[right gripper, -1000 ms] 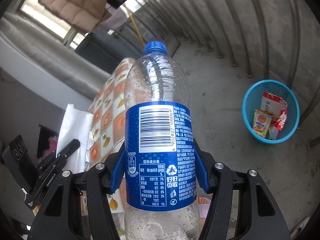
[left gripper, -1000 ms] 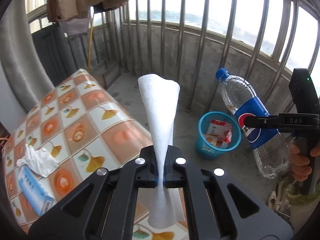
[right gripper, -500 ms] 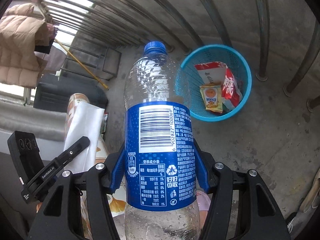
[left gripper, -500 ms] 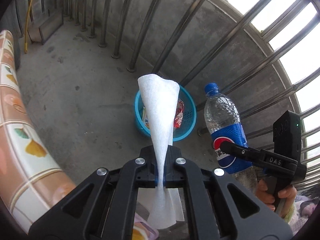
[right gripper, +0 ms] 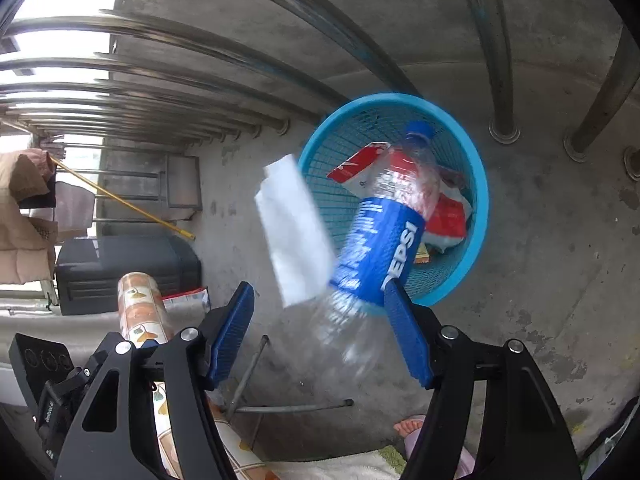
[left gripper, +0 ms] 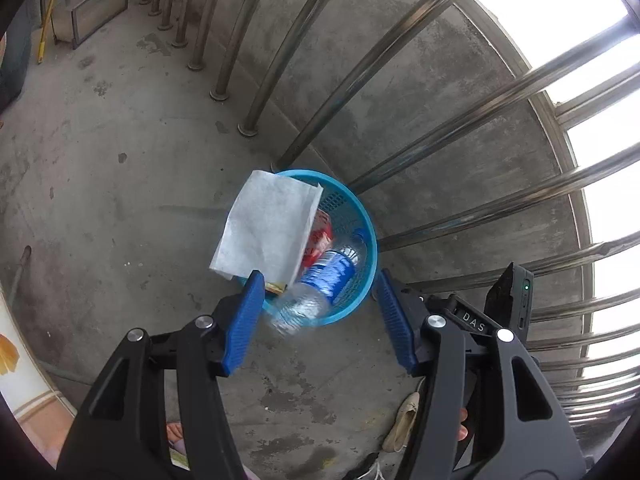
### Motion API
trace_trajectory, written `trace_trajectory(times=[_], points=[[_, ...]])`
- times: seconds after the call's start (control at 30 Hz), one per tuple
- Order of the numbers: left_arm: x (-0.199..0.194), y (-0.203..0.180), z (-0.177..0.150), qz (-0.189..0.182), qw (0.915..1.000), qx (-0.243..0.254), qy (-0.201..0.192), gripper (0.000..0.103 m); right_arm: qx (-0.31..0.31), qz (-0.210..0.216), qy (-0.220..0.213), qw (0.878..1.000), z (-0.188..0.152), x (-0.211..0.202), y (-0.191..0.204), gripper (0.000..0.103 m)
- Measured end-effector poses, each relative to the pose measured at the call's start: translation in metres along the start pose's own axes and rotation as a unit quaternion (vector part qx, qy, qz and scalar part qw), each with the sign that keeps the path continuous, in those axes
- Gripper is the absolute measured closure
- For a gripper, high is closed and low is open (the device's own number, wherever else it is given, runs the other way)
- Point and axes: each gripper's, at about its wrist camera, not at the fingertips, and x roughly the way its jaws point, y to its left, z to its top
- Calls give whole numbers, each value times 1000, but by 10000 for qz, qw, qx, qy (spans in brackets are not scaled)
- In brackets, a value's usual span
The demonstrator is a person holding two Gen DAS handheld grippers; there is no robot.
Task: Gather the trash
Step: 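Open both tools to drop the bottle and tissue into the wastebasket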
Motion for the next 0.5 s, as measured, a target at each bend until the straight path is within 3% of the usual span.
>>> trace_trajectory(times=[0.27, 0.5], points=[[-32, 0, -8, -227, 9992, 204, -253, 48, -186, 9, -68, 9998, -7, -7, 3, 37], [-44, -8, -8, -1013, 9937, 44, -487, 41, -249, 117, -255, 9993, -17, -29, 10, 37]])
